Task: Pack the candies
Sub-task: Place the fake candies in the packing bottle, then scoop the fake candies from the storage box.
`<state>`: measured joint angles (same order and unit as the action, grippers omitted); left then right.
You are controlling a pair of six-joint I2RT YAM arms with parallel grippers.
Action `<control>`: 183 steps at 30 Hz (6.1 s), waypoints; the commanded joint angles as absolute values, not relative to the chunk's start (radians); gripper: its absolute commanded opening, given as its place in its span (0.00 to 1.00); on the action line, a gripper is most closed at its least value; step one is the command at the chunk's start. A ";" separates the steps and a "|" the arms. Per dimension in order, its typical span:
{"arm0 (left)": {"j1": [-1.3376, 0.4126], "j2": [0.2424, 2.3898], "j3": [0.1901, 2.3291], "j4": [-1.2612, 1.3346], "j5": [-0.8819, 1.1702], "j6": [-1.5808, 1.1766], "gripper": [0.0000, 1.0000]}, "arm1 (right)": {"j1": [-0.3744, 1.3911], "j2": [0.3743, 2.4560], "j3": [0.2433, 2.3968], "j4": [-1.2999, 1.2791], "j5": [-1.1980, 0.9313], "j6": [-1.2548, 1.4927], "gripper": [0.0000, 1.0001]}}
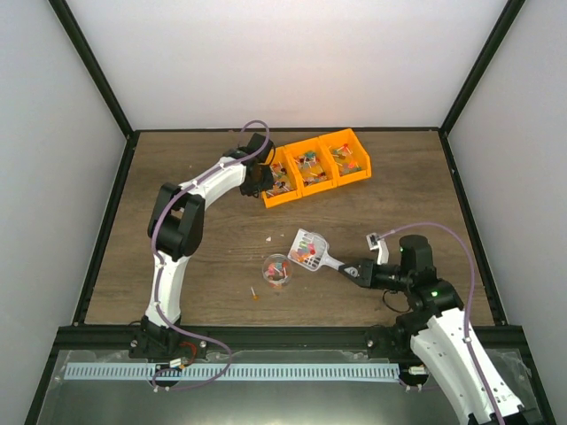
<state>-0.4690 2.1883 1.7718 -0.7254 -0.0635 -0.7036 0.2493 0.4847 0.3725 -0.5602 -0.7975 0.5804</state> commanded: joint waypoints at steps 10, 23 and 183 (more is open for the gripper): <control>-0.454 2.149 1.755 -0.705 -0.057 -0.703 0.36 | 0.377 0.485 0.457 -0.619 -0.652 0.578 0.01; -0.448 2.154 1.745 -0.697 -0.051 -0.703 0.36 | 0.443 0.545 0.537 -0.677 -0.563 0.548 0.01; -0.322 2.372 2.091 -0.825 -0.048 -0.642 0.40 | 0.606 1.460 1.257 -0.411 -0.088 0.821 0.01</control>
<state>-0.3191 2.3333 2.0922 -0.8028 -0.0410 -0.6521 0.6197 1.4872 1.2556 -0.4248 -0.0826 0.8139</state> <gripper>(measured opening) 0.412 0.094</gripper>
